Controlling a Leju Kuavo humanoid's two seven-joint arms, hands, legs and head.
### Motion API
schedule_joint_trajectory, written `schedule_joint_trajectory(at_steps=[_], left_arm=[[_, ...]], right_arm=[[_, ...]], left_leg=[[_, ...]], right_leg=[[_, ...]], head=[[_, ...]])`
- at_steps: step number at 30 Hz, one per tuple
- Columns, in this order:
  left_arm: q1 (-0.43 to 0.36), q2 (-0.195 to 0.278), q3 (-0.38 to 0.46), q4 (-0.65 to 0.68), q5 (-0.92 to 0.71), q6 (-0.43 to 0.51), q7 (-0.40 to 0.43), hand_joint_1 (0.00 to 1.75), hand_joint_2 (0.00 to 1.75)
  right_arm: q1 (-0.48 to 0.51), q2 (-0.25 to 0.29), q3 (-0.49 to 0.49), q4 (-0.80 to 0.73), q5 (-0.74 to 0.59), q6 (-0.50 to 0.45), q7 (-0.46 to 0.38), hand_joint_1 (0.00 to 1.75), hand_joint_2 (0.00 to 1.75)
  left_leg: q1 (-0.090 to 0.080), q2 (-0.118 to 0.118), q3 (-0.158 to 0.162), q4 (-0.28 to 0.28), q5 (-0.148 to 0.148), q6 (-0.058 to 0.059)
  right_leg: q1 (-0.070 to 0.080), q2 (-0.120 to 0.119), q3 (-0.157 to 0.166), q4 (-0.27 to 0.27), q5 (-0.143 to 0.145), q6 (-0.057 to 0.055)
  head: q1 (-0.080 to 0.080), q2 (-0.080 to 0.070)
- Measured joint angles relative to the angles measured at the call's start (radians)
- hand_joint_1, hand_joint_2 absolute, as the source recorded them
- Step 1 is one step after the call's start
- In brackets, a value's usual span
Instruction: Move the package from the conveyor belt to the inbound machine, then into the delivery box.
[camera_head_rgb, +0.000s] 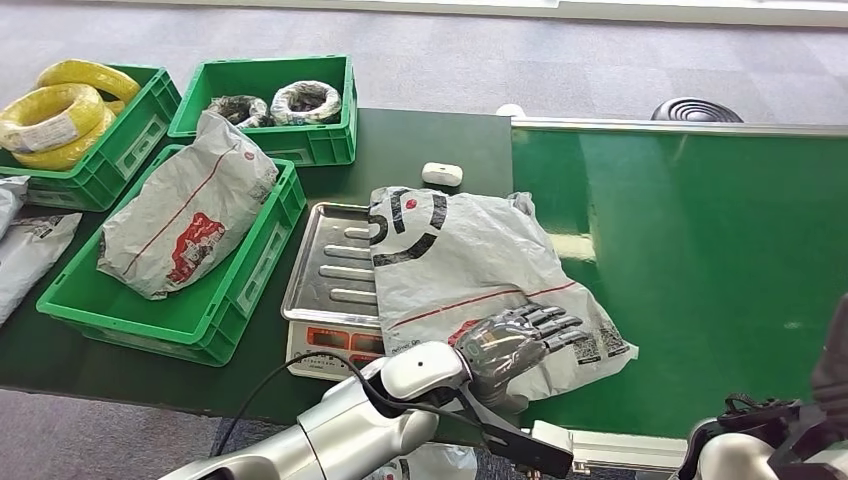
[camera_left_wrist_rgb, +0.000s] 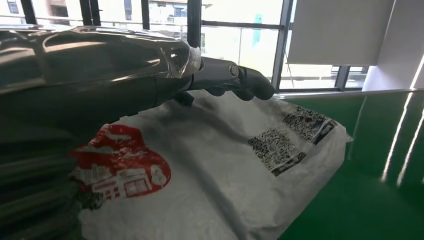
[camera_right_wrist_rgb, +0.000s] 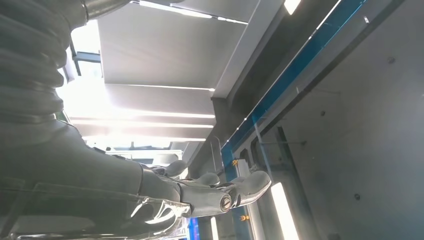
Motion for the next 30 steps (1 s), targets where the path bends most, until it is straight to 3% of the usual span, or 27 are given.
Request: schedule_joint_trajectory(at_steps=[7, 13, 26, 30], left_arm=[[0.001, -0.006, -0.002, 0.092, 0.019, 0.077, 0.006, 0.00, 1.75], [-0.030, -0.006, 0.085, 0.106, 0.074, 0.198, 0.053, 0.00, 1.75], [-0.050, -0.006, 0.145, 0.106, 0.077, 0.209, 0.062, 0.00, 1.75], [-0.057, -0.006, 0.175, 0.106, 0.083, 0.281, 0.107, 0.00, 1.75]], right_arm=[[0.000, 0.000, 0.009, 0.012, 0.004, 0.000, 0.000, 0.00, 1.75], [0.000, 0.000, 0.014, 0.025, 0.001, 0.000, 0.000, 0.00, 1.75], [0.000, 0.000, 0.023, 0.035, 0.001, 0.000, 0.000, 0.00, 1.75], [0.000, 0.000, 0.026, 0.039, -0.002, 0.000, 0.000, 0.00, 1.75]], left_leg=[[0.000, 0.000, 0.000, 0.000, 0.000, 0.000], [0.000, 0.000, 0.000, 0.000, 0.000, 0.000], [0.000, 0.000, -0.001, 0.000, 0.000, 0.000], [0.000, 0.000, 0.000, 0.000, 0.000, 0.000]], right_leg=[[0.000, 0.000, 0.000, 0.000, 0.000, 0.000], [0.000, 0.000, 0.001, 0.000, 0.000, 0.000], [0.000, 0.000, 0.000, 0.000, 0.000, 0.000], [0.000, 0.000, 0.000, 0.000, 0.000, 0.000]], head=[[0.000, 0.000], [0.000, 0.000], [0.000, 0.000], [0.000, 0.000]])
